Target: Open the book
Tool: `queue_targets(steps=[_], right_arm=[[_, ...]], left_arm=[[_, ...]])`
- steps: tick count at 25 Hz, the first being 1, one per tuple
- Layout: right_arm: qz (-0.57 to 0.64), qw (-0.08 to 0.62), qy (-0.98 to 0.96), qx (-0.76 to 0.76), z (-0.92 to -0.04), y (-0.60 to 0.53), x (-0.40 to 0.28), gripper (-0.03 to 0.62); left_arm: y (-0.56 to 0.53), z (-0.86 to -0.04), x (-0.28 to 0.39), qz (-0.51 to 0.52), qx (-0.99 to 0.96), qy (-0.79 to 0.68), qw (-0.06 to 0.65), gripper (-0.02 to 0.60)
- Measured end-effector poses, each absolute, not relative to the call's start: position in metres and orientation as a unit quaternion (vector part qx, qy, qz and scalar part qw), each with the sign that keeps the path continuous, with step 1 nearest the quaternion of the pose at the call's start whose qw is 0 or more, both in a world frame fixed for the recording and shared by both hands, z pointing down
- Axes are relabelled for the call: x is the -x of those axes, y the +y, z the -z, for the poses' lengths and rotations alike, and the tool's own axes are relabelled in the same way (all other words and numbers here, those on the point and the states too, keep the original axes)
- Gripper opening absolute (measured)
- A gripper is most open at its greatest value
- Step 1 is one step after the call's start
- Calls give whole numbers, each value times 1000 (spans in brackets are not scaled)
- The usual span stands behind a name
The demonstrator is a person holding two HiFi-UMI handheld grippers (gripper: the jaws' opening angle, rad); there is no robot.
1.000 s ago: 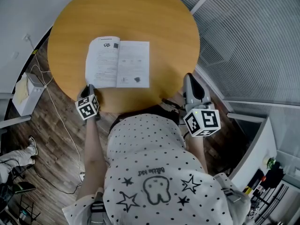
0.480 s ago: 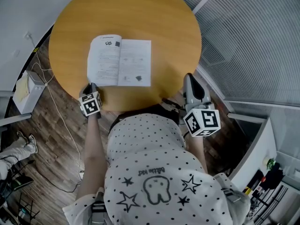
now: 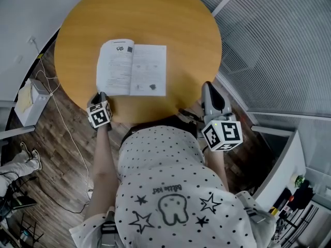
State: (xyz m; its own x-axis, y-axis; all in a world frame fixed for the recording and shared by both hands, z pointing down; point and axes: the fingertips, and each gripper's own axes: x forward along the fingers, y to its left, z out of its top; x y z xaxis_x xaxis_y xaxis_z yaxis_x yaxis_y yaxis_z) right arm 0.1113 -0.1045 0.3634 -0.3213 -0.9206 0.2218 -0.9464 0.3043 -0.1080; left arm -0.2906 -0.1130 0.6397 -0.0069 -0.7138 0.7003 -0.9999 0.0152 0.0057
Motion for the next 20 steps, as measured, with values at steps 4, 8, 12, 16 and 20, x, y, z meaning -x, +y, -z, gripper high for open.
queue_targets(steps=[4,8,12,16,20], right_arm=[[-112,60,-805,-580,-366,-106,-111,3],[-113,60,-807,-577,-367,-107,-108,3],[-113,59,-808,-575,-367,-108,-106,3],[-113,59,-810,-572,-366,-110,-106,3],[-112,58,-810,-573,-365,-112,-105,3]], left_arm=[[-114,-637,295,-252,-649,-663,275,94],[-110,-630,301,-237,-648,-671,273,169],[-109,-617,303,-215,-655,-674,265,216],[-111,-593,302,-191,-663,-682,243,221],[-122,-561,295,-167,-683,-679,211,221]])
